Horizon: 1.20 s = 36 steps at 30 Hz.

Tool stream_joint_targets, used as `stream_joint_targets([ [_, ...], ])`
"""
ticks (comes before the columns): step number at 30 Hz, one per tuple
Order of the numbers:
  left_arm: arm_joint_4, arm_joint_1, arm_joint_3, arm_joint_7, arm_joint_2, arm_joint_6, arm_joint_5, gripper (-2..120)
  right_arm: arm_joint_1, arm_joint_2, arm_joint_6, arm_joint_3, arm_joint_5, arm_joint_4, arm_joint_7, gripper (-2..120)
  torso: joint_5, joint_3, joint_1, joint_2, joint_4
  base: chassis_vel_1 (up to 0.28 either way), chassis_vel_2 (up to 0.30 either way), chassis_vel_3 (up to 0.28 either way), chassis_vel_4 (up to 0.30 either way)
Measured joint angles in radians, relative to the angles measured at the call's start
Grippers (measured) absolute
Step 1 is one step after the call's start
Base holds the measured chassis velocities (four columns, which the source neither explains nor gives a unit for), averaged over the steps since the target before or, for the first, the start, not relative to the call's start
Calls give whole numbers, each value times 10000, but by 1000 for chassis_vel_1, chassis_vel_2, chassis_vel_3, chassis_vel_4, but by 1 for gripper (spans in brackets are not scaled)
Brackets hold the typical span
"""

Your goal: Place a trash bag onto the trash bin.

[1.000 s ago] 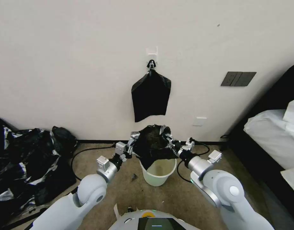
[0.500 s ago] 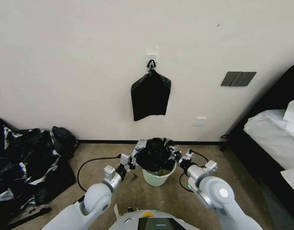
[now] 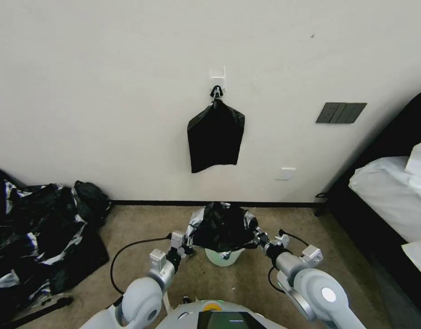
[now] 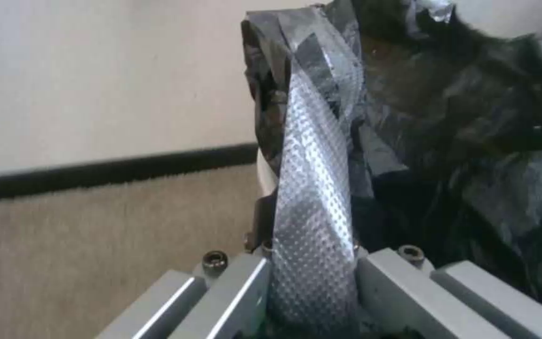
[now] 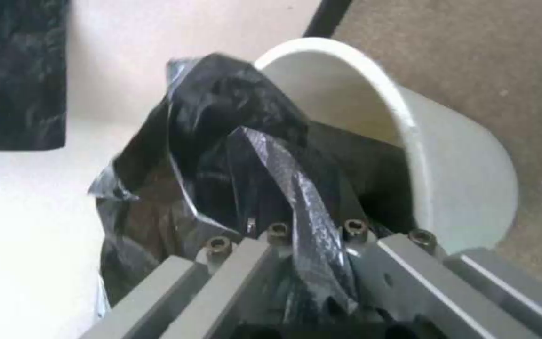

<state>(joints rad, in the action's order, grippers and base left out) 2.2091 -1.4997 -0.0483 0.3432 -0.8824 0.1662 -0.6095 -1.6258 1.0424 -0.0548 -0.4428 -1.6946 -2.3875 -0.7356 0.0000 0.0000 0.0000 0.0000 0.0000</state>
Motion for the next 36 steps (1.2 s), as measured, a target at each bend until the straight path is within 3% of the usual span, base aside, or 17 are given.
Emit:
stream_joint_targets([
  [8,298,-705,-314,583,-269,48,-1053,0,10,671,296,-120,-733,-33,-597,0,0,0,0,0,1,0,0,0,0],
  [15,188,-1110,-347,553,-477,106,-1088,0,-377,1081,321,-264,-1207,155,-810,0,0,0,0,0,-1,0,0,0,0],
  [24,-985,-692,-90,218,-916,89,-1017,0,-427,1339,305,-413,-1606,1080,-662,0,0,0,0,0,0,0,0,0,0],
  [36,-2169,144,343,-256,-1427,-112,-442,0,191,1611,-9,-300,-1288,2255,316,0,0,0,0,0,-1,0,0,0,0],
])
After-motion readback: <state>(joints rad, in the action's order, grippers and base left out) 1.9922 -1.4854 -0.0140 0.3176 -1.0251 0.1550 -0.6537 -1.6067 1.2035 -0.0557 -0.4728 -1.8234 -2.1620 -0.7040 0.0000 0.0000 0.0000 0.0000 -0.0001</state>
